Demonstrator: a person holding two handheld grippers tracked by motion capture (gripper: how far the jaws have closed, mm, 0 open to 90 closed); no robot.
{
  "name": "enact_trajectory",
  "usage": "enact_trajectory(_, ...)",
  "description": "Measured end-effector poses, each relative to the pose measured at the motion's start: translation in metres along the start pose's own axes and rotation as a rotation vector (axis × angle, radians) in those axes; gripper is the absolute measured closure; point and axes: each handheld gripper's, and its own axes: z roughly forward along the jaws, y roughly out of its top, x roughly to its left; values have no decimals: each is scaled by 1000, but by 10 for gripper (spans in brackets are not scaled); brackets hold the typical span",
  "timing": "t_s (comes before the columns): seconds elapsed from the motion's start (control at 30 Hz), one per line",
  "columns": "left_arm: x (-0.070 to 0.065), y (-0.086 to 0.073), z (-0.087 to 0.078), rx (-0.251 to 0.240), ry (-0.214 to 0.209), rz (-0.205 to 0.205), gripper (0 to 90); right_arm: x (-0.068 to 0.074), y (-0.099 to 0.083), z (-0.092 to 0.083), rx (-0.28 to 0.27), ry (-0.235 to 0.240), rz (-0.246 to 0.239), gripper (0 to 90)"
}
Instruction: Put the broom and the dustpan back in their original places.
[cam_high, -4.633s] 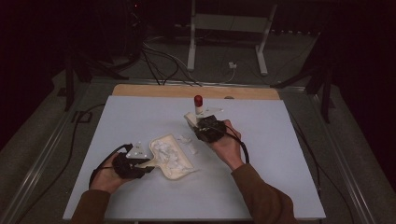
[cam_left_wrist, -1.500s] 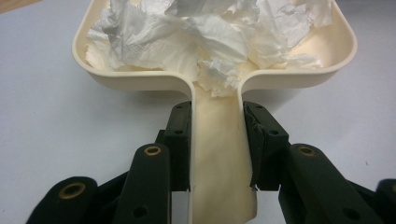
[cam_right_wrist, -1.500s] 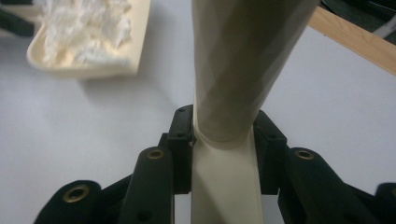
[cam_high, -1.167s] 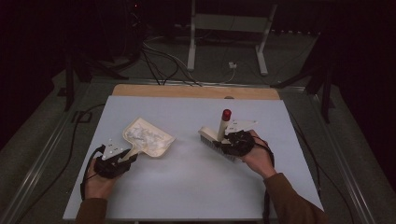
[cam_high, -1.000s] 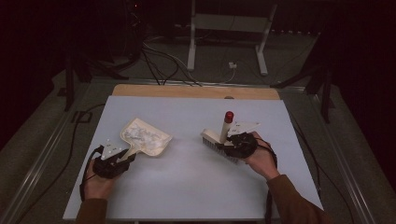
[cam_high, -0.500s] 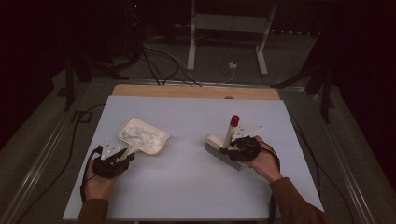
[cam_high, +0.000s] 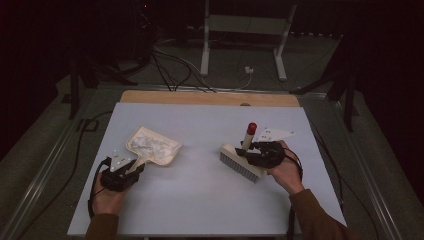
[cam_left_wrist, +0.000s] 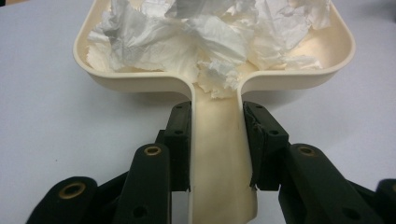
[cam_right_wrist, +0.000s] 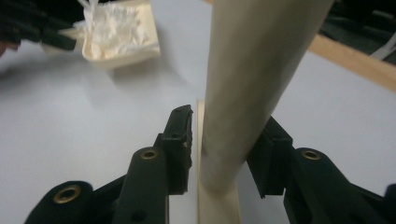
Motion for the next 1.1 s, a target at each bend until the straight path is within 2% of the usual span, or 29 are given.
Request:
enact_trajectory(0.33,-1,-1,2,5,18,-12,665,7,4,-4,-72,-57,61,652)
enact_trajectory(0.6,-2,-1,3,4,33,-26,665,10,5,-5,-68,-89,102,684)
enact_trajectory(0.7,-3,-1,4,5,34,-28,665,10,5,-5,-67,-96,102,690)
enact_trajectory(0.9,-3,-1,4,3,36,-31,665,7,6,-8,-49,-83,77,693)
enact_trajectory(1.1,-2,-1,4,6,43,-35,666,-1,3,-16,-38,-53,72,693)
